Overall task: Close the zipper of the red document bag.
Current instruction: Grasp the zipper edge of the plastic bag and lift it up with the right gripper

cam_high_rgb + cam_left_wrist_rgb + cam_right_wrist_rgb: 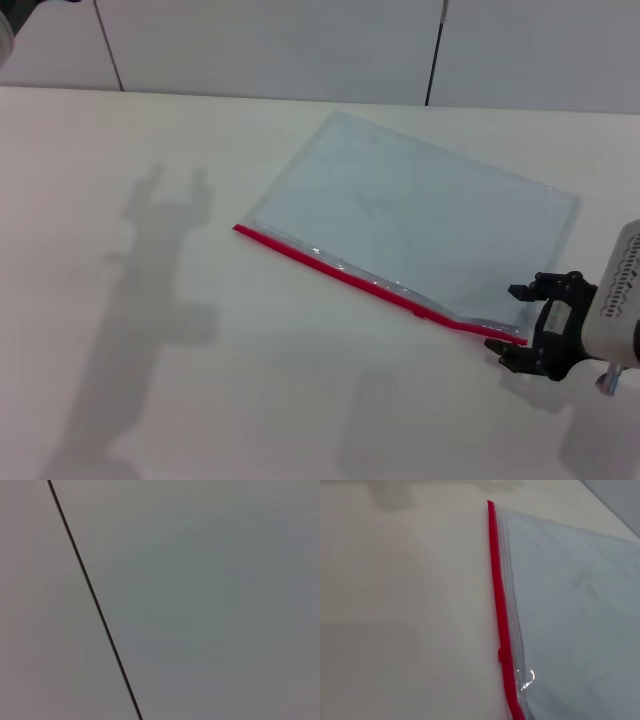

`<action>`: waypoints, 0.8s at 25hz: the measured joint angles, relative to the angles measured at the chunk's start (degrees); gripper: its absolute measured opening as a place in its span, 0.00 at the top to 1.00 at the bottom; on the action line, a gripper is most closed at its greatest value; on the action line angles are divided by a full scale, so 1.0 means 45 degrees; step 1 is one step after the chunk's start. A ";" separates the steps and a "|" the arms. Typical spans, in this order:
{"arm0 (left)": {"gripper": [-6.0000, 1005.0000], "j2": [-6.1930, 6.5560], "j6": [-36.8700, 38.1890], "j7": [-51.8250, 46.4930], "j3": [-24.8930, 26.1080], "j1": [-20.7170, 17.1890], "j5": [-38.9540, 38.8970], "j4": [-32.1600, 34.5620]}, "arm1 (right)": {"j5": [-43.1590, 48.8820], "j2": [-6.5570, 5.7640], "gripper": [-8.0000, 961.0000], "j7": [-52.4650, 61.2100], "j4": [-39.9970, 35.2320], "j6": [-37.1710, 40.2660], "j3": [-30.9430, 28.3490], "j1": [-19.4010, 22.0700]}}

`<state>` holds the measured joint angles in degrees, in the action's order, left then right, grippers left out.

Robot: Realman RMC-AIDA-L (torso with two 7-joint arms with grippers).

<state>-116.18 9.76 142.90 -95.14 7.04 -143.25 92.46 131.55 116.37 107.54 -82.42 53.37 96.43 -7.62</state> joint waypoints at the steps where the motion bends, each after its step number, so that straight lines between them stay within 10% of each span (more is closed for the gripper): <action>1: 0.40 -0.0005 0.0000 0.0010 0.0002 0.0000 0.0000 0.0000 | 0.0006 -0.0001 0.26 0.0006 0.0108 -0.0155 0.0051 -0.0011; 20: 0.40 0.0015 -0.0002 0.0037 0.0047 0.0016 0.0019 0.0014 | 0.0676 0.0019 0.26 0.0309 0.0599 -0.0704 0.0388 -0.0202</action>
<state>-116.11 9.75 143.06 -94.93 7.11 -143.17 92.52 134.59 116.46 108.93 -79.72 50.20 98.18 -8.53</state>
